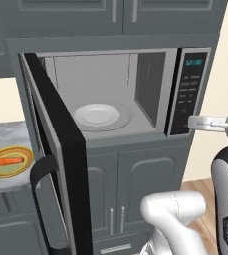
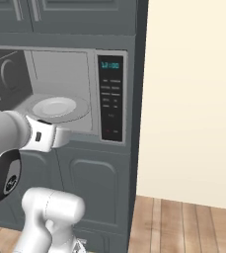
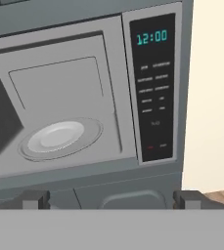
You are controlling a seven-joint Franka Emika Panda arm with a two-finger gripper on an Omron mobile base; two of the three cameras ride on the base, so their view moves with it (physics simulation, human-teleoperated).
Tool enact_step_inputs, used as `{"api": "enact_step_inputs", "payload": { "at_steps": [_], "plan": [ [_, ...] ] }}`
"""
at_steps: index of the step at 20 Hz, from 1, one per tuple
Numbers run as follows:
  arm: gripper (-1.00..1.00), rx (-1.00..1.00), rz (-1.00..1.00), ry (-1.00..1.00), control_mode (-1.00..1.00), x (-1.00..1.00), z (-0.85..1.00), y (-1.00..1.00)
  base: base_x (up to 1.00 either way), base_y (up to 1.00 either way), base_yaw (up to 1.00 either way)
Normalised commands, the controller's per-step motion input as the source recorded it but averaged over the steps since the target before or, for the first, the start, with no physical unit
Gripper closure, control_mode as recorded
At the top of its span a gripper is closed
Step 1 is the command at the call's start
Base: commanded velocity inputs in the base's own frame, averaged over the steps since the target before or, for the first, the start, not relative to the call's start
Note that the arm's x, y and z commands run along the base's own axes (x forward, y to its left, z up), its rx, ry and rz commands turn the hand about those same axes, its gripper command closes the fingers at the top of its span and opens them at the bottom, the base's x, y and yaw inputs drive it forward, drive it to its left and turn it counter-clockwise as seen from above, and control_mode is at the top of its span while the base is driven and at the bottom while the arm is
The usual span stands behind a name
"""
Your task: Pick the carrot from the counter and place it in the microwave. Then turn on the microwave.
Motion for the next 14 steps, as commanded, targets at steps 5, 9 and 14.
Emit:
{"api": "enact_step_inputs", "payload": {
  "at_steps": [5, 9, 14],
  "plan": [
    [-1.00, 0.00, 0.00, 0.00, 1.00, 0.00, 0.00, 0.00, -0.60, -0.17, -0.04],
    [-1.00, 0.00, 0.00, 0.00, 1.00, 0.00, 0.00, 0.00, -0.56, -0.25, -0.04],
    [-1.00, 0.00, 0.00, 0.00, 1.00, 0.00, 0.00, 0.00, -0.57, -0.39, -0.01]
  ]
}}
